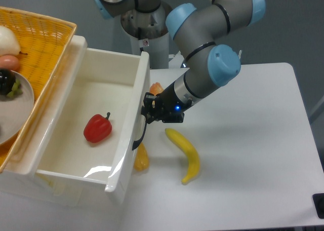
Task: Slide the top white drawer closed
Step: 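Push the drawer front with the gripper into the cabinet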
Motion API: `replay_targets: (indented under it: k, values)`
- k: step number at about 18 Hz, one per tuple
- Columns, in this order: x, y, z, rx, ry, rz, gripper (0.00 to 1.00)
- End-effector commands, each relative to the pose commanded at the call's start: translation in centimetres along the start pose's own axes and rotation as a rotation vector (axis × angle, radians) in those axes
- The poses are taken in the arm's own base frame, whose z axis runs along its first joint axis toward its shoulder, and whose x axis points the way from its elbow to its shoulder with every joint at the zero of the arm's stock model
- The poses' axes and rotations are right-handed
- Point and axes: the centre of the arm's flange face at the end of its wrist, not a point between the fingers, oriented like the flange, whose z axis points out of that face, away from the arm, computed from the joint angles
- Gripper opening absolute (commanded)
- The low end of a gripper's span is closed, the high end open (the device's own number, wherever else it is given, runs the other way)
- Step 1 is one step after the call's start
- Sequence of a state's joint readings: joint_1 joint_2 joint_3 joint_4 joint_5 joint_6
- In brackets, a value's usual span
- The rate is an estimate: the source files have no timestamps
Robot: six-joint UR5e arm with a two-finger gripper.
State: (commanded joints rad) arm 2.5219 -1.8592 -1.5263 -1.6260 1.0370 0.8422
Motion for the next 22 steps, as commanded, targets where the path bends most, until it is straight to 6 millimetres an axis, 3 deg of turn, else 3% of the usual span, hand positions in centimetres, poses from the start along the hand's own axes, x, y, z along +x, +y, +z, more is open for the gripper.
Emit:
replay_targets:
  k: [14, 22]
  values:
    - [4.7, -1.5, 1.6, -0.024, 0.0, 0.01, 0.0]
    - [5.0, -1.8, 2.6, -0.04, 0.003, -0.01, 0.0]
